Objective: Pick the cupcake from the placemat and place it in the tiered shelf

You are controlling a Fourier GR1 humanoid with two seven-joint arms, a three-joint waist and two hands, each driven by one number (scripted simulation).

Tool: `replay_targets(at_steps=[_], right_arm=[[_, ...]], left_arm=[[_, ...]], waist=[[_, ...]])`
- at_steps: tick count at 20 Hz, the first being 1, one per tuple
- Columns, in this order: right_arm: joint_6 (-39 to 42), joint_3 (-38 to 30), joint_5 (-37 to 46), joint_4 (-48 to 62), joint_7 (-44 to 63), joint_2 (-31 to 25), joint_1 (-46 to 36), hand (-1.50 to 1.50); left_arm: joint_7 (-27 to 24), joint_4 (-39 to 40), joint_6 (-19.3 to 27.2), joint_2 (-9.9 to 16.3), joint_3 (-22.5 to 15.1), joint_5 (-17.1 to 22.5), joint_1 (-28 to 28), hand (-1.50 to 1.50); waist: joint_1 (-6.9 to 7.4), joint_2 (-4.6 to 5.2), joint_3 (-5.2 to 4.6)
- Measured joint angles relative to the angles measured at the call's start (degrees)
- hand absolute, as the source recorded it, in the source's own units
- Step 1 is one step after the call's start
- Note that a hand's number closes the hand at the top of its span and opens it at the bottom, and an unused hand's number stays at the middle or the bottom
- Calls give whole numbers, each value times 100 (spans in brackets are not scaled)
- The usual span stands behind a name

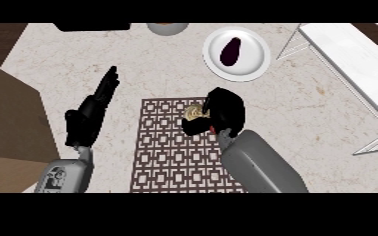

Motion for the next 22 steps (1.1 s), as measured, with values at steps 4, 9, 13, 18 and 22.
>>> replay_targets(at_steps=[4,9,13,18,22], right_arm=[[-554,-1163,325,439,592,-292,-449,150],[-1301,-2186,1118,813,817,-551,-1221,150],[-1631,-2686,1978,1216,1003,-639,-1853,150],[-1781,-3243,3052,1728,1304,-779,-2588,150],[-1734,-3701,3914,2127,1461,-876,-3110,150]], left_arm=[[-18,-7,15,16,5,-23,8,0],[-59,15,-20,-33,-88,-45,-3,0],[-66,11,-44,-74,-184,-83,-54,0],[-46,55,-88,-104,-246,-88,-87,0],[-50,88,-67,-107,-254,-124,-119,0]], waist=[[-2,34,-12],[191,63,-19],[351,68,-26],[429,67,-33],[419,49,-36]])
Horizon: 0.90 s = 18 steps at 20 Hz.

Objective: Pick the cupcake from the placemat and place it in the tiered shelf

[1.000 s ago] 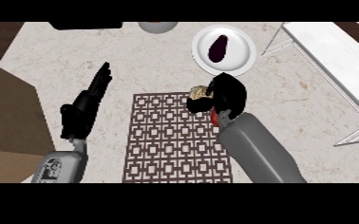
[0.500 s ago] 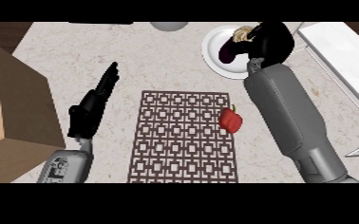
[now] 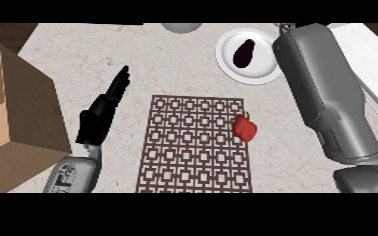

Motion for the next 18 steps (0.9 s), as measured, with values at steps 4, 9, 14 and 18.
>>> replay_targets(at_steps=[4,9,14,18], right_arm=[[66,-451,876,224,72,-90,-407,150],[317,-985,1940,366,149,-170,-828,150],[624,-1523,2804,325,163,-210,-1203,150],[841,-1921,3446,174,148,-138,-1275,150]], left_arm=[[-23,49,54,-25,-1,-41,-6,0],[-65,90,34,16,51,-18,19,0],[-66,120,15,2,64,9,-18,0],[-53,122,48,-36,56,-4,-39,0]], waist=[[-36,-14,2],[-59,-23,4],[-72,-15,11],[-83,-12,17]])
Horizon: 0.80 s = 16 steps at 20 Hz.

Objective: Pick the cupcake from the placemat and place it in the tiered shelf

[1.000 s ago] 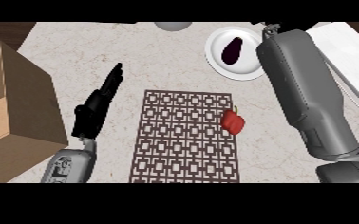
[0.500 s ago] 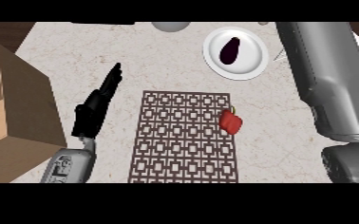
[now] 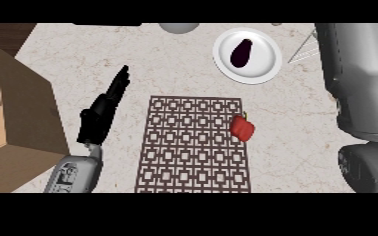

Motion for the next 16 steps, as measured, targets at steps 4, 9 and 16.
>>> replay_targets(at_steps=[4,9,16], right_arm=[[210,-279,553,-169,-15,0,-62,150],[490,-509,979,-200,-84,-92,-179,150],[739,-753,1390,-61,-277,-229,-240,150]], left_arm=[[-19,-41,-39,39,37,40,40,0],[1,-65,-90,69,72,87,81,0],[78,-109,-35,52,72,34,-2,0]], waist=[[-1,-3,5],[-18,-6,9],[-41,-6,12]])
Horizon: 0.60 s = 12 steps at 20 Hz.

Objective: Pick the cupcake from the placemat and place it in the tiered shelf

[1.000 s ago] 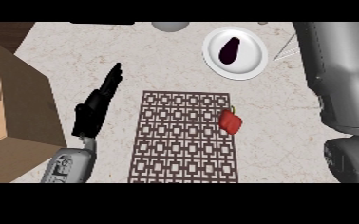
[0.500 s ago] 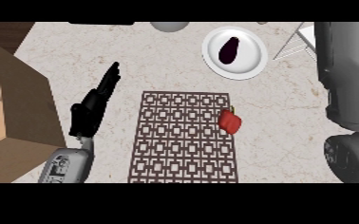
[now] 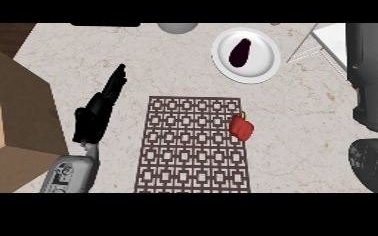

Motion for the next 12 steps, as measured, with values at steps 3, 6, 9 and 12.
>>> replay_targets(at_steps=[3,6,9,12], right_arm=[[8,-127,92,-8,-74,-97,159,150],[0,-189,202,101,-191,-242,331,150],[-66,-216,172,247,-355,-374,428,150],[-176,-307,155,250,-414,-515,618,150]], left_arm=[[-50,-40,12,-9,-33,-36,109,0],[-113,-29,10,13,-6,-37,197,0],[-141,112,23,-18,24,-34,97,0],[-114,34,16,-22,-15,-60,147,0]], waist=[[-5,1,2],[-6,6,4],[-22,7,5],[-17,5,6]])
